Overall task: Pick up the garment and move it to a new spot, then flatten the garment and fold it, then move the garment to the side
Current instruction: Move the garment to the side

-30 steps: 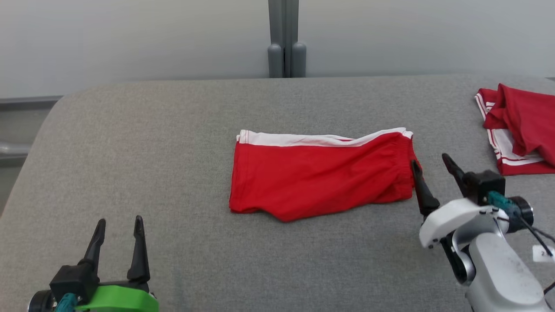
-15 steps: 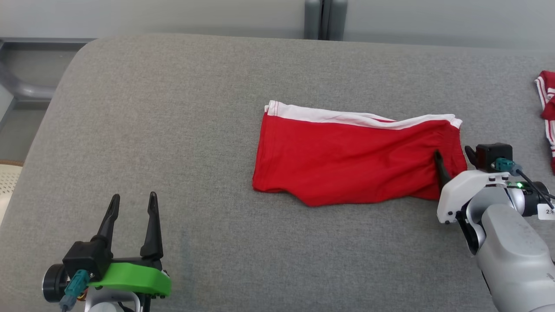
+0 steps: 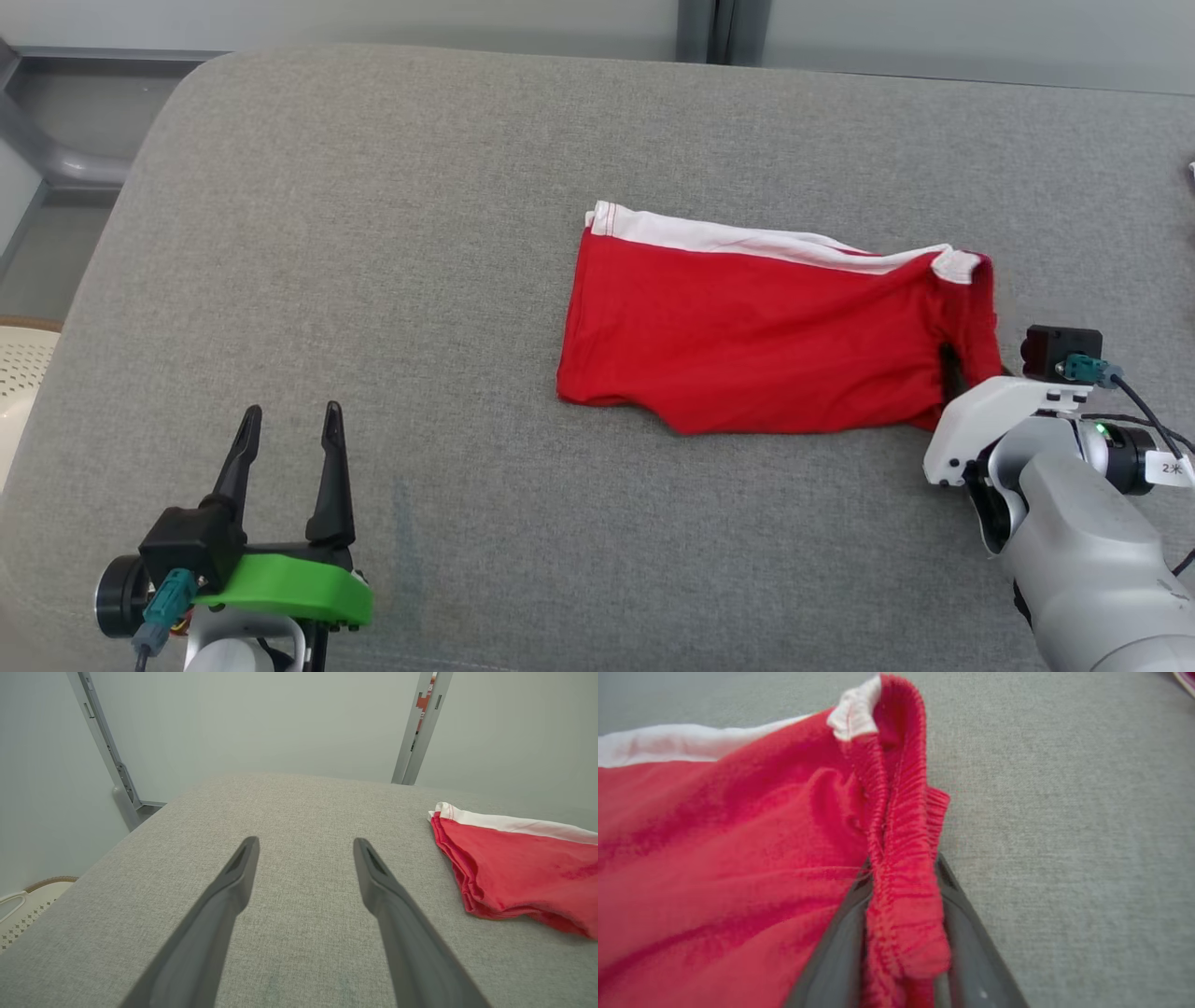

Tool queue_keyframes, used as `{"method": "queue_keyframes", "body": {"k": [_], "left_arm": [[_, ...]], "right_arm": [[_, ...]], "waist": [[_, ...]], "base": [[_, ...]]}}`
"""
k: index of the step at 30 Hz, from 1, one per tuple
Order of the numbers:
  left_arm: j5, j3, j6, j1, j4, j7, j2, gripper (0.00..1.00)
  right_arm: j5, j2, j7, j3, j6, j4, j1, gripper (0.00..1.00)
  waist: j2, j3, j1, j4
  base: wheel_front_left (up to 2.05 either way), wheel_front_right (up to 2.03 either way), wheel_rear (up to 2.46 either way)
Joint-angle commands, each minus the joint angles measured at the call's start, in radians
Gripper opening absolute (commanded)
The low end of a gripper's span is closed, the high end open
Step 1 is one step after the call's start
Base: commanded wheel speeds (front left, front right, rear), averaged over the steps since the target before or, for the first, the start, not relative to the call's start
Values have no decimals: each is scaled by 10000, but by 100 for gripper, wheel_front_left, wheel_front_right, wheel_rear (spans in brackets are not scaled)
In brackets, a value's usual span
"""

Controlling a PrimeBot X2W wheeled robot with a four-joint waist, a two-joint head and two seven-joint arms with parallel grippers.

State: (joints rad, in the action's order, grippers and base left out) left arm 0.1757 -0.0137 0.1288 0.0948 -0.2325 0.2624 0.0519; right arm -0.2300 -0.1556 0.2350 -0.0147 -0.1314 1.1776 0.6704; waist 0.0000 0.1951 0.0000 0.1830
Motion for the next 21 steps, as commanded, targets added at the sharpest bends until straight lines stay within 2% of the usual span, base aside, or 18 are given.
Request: {"method": "queue_keyframes", "body": {"k": [1,8,15,18,21], "left_arm": [[-20,-17,28,181,-33,24,1,100],[-128,-224,31,-261,-53,24,-4,100],[-179,-271,33,-455,111,25,-5,100],[-150,-290,33,-521,141,24,-5,100],[-112,-295,33,-583,121,24,-6,100]], "right_arm": [[-30,-41,-94,-92,19,234,-71,0],[-334,-795,145,-598,27,219,-73,0],[-801,-1979,-15,-1166,22,88,-119,0],[-1011,-2203,-189,-1514,20,-168,43,0],[-1327,-2127,-435,-1904,20,-487,170,0]], "waist": [[0,-20,0,13],[0,-469,0,-199],[0,-744,0,-450],[0,-771,0,-590],[0,-840,0,-739]], "base": [[0,0,0],[0,0,0],[0,0,0],[0,0,0],[0,0,0]]}}
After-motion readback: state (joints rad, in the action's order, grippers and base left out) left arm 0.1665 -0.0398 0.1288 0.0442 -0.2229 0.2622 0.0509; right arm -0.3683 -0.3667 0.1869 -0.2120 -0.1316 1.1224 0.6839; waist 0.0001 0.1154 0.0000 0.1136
